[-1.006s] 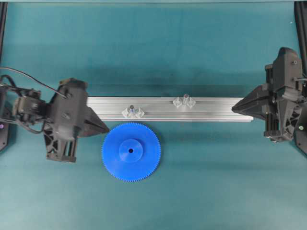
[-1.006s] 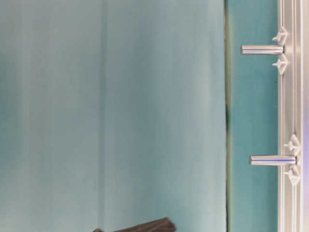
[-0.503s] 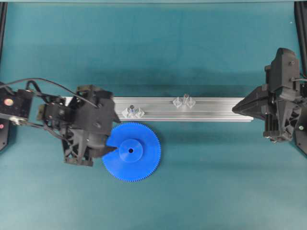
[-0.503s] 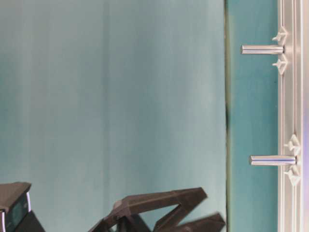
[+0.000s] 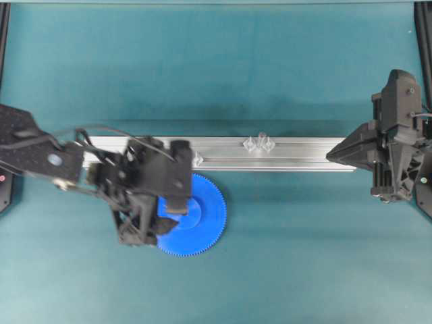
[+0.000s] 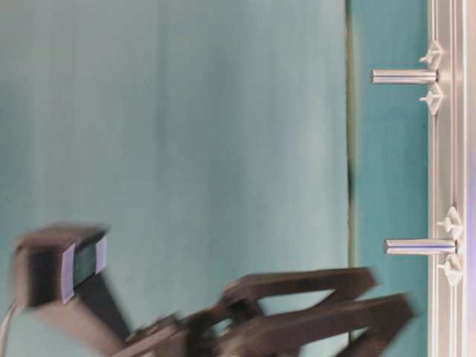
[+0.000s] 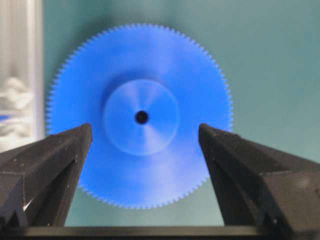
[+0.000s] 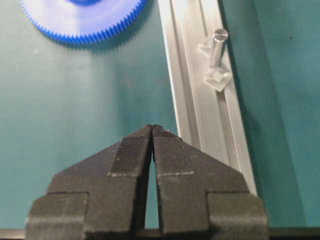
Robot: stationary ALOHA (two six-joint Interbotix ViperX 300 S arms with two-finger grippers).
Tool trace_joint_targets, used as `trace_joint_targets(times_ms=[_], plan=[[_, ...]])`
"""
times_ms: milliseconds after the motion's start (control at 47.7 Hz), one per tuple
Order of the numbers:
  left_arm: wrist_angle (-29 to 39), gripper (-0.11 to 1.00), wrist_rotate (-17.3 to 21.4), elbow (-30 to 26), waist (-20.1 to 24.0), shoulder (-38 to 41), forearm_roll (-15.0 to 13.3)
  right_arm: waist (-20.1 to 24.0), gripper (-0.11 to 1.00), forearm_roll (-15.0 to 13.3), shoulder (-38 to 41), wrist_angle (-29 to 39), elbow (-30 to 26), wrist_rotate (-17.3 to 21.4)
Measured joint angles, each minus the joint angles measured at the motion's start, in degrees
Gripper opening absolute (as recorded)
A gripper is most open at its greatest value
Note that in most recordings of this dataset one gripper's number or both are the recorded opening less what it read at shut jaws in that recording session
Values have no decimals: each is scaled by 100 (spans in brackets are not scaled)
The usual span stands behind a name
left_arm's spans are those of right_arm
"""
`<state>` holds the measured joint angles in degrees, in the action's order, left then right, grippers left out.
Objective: Insert the large gear onto the shaft.
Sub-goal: 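Lower the open left gripper around the blue gear's central hub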
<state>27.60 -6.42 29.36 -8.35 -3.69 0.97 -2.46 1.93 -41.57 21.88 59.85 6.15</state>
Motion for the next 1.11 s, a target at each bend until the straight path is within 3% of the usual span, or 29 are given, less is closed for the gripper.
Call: trace_joint_targets(times_ms=[566, 1110], plan=[[105, 90, -53, -413, -18, 1107, 0, 0, 10, -18, 0, -255, 88, 0], [114, 90, -35, -431, 123, 1336, 0, 0, 10, -18, -9, -352, 132, 0]])
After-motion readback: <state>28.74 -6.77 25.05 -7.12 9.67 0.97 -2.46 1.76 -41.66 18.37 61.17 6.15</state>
